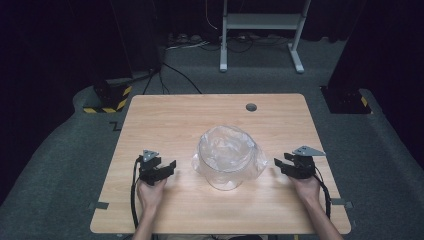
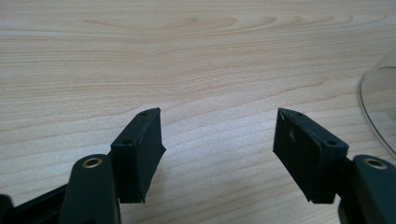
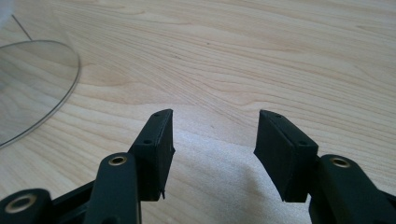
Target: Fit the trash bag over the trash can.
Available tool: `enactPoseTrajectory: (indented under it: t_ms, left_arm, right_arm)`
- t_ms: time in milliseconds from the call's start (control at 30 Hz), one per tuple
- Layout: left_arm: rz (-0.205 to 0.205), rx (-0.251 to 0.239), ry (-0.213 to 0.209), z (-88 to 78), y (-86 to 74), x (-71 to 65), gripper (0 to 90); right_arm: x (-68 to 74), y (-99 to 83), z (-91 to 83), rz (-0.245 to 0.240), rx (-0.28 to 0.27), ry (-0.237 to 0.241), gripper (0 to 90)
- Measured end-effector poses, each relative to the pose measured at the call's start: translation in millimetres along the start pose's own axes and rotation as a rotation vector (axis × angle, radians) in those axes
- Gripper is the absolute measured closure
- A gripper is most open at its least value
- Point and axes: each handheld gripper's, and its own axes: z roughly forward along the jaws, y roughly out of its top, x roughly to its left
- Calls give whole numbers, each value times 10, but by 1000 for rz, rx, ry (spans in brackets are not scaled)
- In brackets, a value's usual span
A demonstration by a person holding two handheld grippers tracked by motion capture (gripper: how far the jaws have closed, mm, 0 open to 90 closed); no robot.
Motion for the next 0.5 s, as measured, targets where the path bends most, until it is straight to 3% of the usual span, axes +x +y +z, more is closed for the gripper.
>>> enactPoseTrajectory:
  t_ms: [167,500]
  left_arm:
    - [25,10,26,60,19,-18,329]
    - [29,22,60,124,22,5,328]
  right_arm:
    - [-10,-5,41,-5,8,-24,463]
    - [-38,-16,110,-24,43,-70,451]
